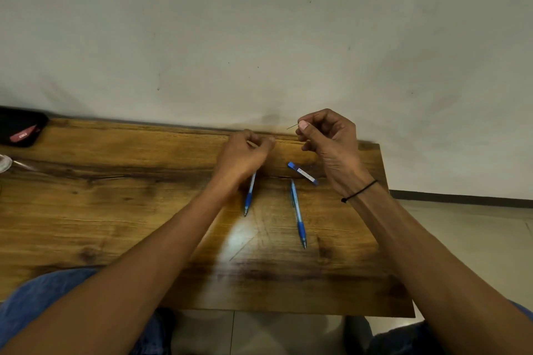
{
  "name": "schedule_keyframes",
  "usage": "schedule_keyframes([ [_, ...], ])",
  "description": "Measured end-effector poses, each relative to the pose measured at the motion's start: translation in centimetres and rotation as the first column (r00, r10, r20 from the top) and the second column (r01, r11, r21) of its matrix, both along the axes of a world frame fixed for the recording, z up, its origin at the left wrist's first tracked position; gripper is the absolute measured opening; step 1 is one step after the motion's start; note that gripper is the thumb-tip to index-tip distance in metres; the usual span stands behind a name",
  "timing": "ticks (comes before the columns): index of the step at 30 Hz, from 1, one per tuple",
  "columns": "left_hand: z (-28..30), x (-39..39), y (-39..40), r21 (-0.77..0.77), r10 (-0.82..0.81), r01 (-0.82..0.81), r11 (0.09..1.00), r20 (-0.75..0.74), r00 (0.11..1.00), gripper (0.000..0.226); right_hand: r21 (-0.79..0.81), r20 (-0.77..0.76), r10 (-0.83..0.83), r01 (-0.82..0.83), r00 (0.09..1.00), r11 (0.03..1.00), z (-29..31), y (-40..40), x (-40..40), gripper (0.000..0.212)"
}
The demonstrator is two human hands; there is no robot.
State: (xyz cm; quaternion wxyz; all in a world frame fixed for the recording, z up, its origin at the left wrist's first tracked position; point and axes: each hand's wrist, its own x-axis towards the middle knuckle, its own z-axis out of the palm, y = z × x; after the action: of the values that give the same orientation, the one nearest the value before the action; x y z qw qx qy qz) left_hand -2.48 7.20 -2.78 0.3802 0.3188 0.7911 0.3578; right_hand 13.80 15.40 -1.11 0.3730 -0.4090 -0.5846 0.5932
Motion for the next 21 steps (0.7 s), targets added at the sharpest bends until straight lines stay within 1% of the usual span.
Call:
schedule_keyframes([
  [1,0.0,-0.5,-0.2,-0.090,-0.134,0.117,0.989,-0.213,0.968,0.029,-0.001,0.008,0.001,-0.001,1.000,1.000,0.0,0.0,0.0,0.010],
  [2,-0.1,-0.7,-0.5,-0.175,-0.252,0.198,0.964,-0.383,0.889,0.032,-0.003,0.015,0.004,-0.004,1.000,1.000,0.1,-0.1,0.0,0.009],
  [3,-0.4,-0.7,-0.7,-0.245,-0.334,0.239,0.940,-0.497,0.801,0.037,-0.007,0.019,0.006,-0.006,1.000,1.000,0.2,-0.1,0.0,0.007],
  [4,-0.7,-0.6,-0.8,-0.304,-0.389,0.255,0.918,-0.563,0.729,0.042,-0.011,0.019,0.008,-0.008,1.000,1.000,0.3,-0.2,0.0,0.006],
  [5,-1.0,-0.4,-1.0,-0.353,-0.428,0.257,0.900,-0.597,0.679,0.045,-0.015,0.019,0.010,-0.010,1.000,1.000,0.3,-0.2,-0.1,0.005],
  [6,-1.4,-0.3,-1.0,-0.394,-0.457,0.254,0.883,-0.608,0.649,0.047,-0.016,0.018,0.011,-0.011,1.000,1.000,0.4,-0.3,-0.1,0.005],
  [7,-1.8,-0.3,-1.1,-0.423,-0.479,0.252,0.870,-0.603,0.638,0.047,-0.014,0.020,0.011,-0.011,1.000,1.000,0.5,-0.3,-0.1,0.006],
  [10,-2.3,-0.5,-1.1,-0.442,-0.484,0.249,0.862,-0.570,0.663,0.043,-0.010,0.036,0.009,-0.009,0.999,1.000,0.7,-0.5,-0.1,0.008],
  [14,-2.3,-0.5,-0.8,-0.353,-0.432,0.270,0.896,-0.550,0.715,0.031,-0.018,0.050,0.007,-0.006,0.999,1.000,1.0,-0.6,0.0,0.012],
  [16,-2.0,-0.3,-0.6,-0.230,-0.382,0.306,0.924,-0.508,0.772,0.025,-0.024,0.052,0.006,-0.005,0.999,1.000,1.2,-0.6,0.0,0.011],
  [18,-1.3,0.1,-0.3,-0.065,-0.316,0.320,0.945,-0.431,0.845,0.020,-0.036,0.048,-0.008,0.010,0.999,0.999,1.6,-0.7,-0.1,0.005],
  [19,-0.9,0.4,-0.2,0.019,-0.282,0.312,0.950,-0.376,0.883,0.018,-0.036,0.050,-0.016,0.018,0.999,0.999,1.9,-0.6,-0.1,0.004],
  [21,-0.3,0.8,-0.1,0.200,-0.213,0.251,0.947,-0.192,0.958,0.014,-0.019,0.063,-0.026,0.027,0.998,0.999,2.7,-0.5,-0.2,0.007],
])
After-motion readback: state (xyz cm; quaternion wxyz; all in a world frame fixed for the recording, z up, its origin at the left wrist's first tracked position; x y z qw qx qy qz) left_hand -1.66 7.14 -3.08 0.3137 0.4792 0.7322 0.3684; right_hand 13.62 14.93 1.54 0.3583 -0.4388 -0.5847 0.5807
